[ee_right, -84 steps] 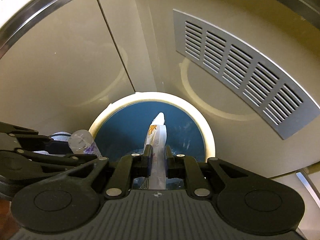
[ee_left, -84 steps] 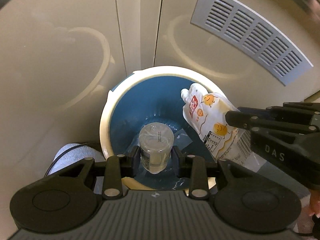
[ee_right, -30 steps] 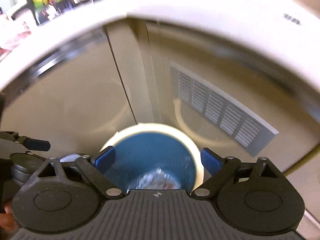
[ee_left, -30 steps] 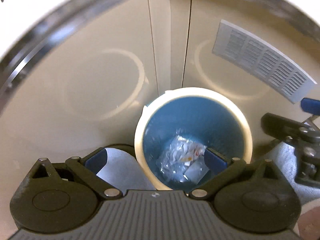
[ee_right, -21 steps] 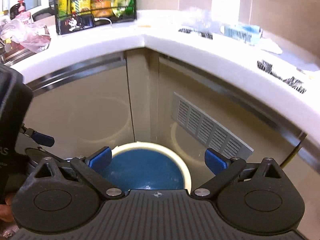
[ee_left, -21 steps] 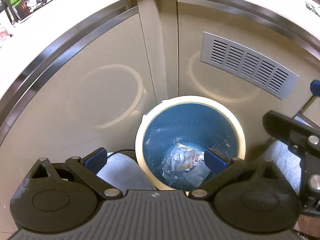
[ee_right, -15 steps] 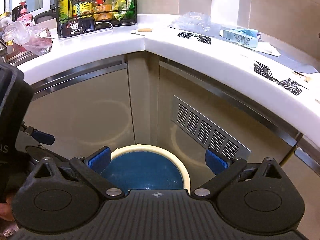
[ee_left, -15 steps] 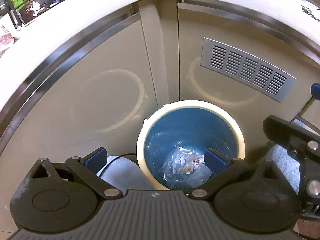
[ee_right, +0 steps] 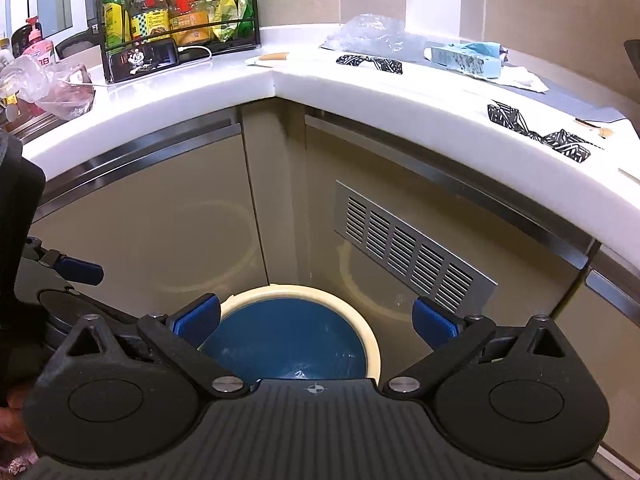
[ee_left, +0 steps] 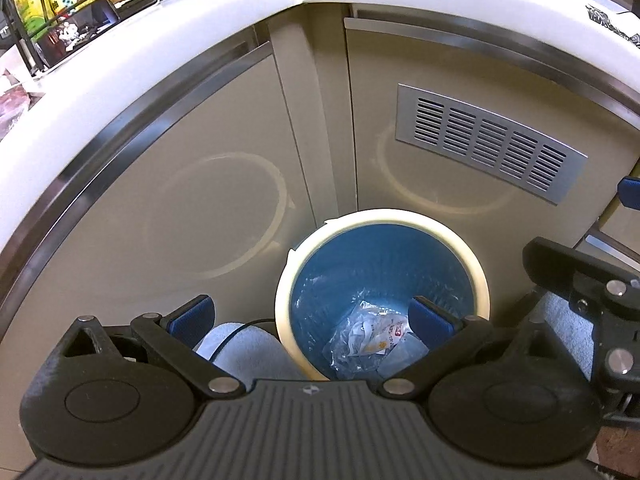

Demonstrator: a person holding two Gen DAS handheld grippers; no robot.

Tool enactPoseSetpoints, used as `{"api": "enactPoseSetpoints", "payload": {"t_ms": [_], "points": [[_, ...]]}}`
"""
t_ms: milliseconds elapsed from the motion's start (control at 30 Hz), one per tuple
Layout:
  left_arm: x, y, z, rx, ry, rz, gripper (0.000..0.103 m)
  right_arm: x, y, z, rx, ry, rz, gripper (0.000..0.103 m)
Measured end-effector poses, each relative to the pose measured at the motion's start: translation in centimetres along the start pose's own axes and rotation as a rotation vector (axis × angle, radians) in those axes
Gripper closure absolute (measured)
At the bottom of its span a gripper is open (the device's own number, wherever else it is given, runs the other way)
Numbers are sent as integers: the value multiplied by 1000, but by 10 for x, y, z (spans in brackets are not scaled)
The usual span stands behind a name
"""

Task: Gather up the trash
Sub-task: 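Raise both tools out of the bin back up to the mat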

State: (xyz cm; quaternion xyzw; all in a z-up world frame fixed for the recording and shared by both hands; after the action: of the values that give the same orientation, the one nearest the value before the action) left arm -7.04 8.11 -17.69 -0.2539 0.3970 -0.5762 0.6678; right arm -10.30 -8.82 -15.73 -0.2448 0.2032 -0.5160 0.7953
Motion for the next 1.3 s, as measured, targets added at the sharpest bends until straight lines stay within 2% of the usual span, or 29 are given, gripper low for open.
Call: {"api": "enactPoseSetpoints", "payload": {"t_ms": [433,700,900,1300], "points": [[1,-1,-2,26,8,9,0,2,2,-1,0,0,-5,1],[-1,-14,8,87,23,0,0,0,-12,11,65,-42,-13,1],[-10,-37,43,182,-23,-27,0,16,-32,43,170,-3,-32,0],[-15,-75,142,384,-60,-35,0,71,-50,111,348,38,-126,0]]}}
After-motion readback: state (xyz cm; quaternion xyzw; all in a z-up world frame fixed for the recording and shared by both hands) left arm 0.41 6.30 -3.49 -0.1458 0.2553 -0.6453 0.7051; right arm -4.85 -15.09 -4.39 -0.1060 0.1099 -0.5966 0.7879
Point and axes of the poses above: each gripper's, at about its wrist camera, not at the fingertips, and y roughly the way its jaws point, x to its right, z to its top, the point moved 1 cm from there along y, roughly the way its jaws point, and after that the axes turned 4 degrees about z, right-handed, at the moved point
